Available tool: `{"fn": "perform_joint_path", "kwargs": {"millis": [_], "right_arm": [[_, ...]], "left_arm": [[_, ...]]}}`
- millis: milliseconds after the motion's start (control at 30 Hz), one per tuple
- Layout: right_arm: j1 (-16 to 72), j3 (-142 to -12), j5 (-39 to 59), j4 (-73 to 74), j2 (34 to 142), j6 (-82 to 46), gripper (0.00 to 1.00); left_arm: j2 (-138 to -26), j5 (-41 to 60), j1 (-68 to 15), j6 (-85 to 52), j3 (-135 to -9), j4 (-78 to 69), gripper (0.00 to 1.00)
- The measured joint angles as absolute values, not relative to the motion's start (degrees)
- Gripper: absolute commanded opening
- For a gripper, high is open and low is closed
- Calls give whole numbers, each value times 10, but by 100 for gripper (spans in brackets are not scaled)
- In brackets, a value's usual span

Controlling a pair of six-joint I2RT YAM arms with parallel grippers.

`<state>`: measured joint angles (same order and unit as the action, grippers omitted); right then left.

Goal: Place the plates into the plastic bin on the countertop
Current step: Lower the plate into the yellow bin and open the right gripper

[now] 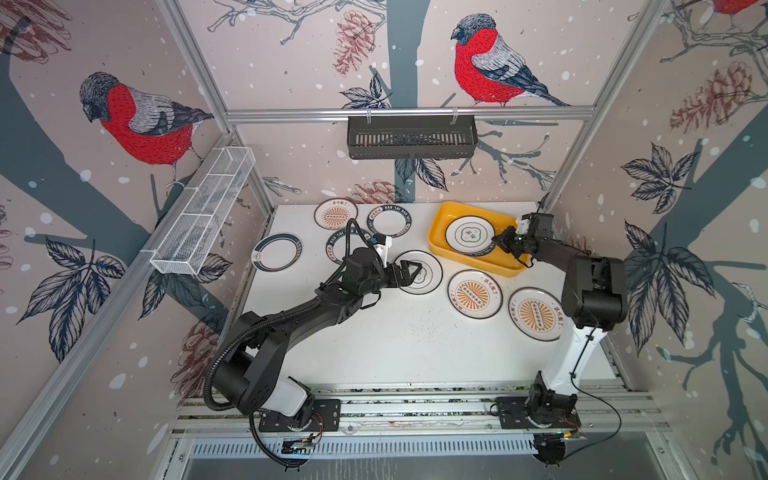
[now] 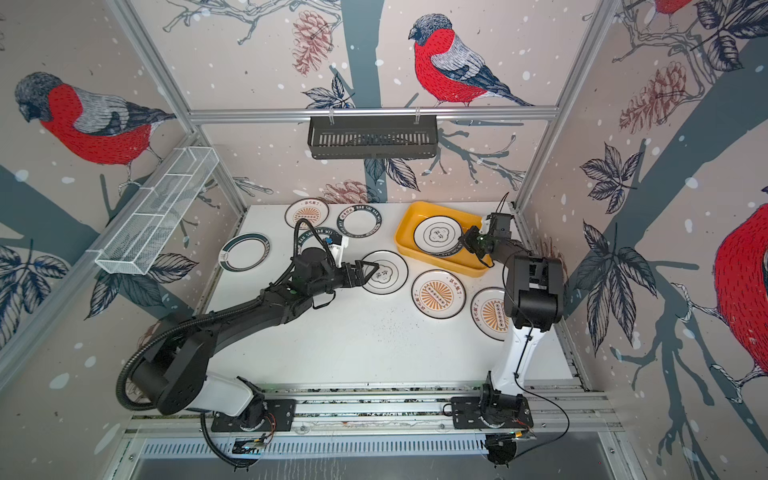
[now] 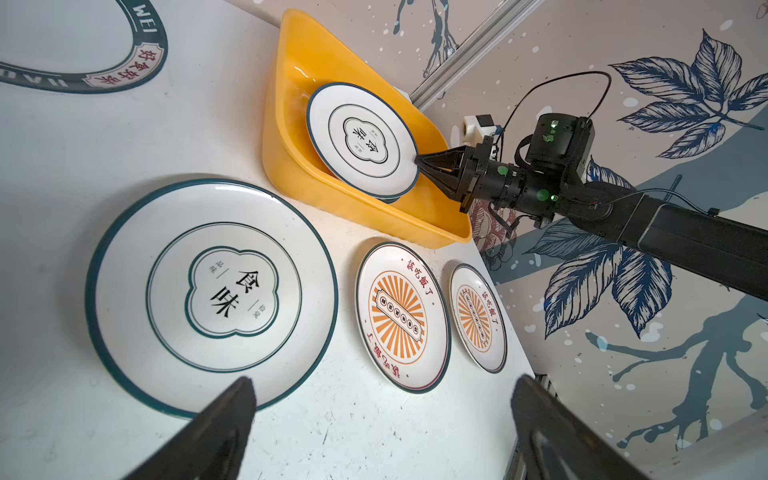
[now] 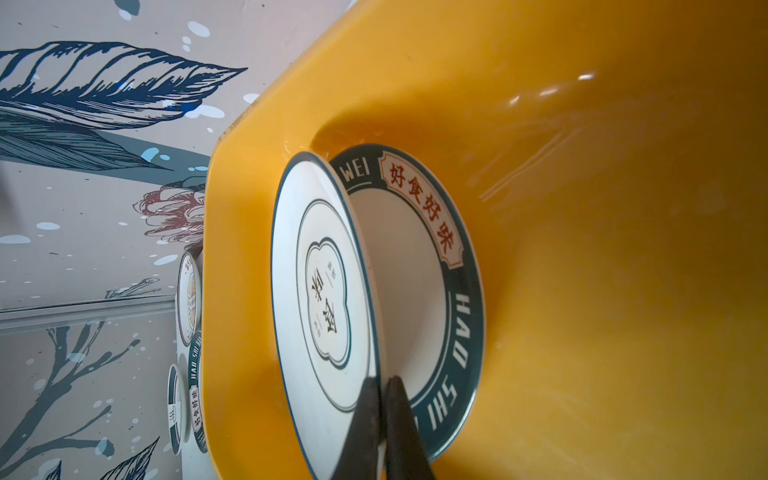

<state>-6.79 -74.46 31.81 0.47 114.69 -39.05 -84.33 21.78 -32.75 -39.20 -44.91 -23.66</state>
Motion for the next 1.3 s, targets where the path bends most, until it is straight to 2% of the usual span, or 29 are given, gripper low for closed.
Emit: {"fn": "perform_joint_path", "kwargs": {"millis": [567,733,867,1033,1133,1300], "right_arm": [[-75,-773,298,-3,1183,-385,2],[-75,-777,297,-6,1187,-381,9],[-74,-779,295,-12,1187,-374,11],[-73,-779,291,-21,1187,-370,19],[-73,-780,291,-27,1187,-366,28],[-70,-784,289,-33,1184,-357,34]], "left_arm": [[-851,212,-328,-396,-453,-236,96],[-852,212,-328,-396,-455,-236,96],[-852,212,-328,-396,-456,-234,96],[-852,213,-328,-396,-456,-234,96],[-851,213,-328,-396,-454,-234,96],[-845,212,-328,-396,-447,-234,96]]}}
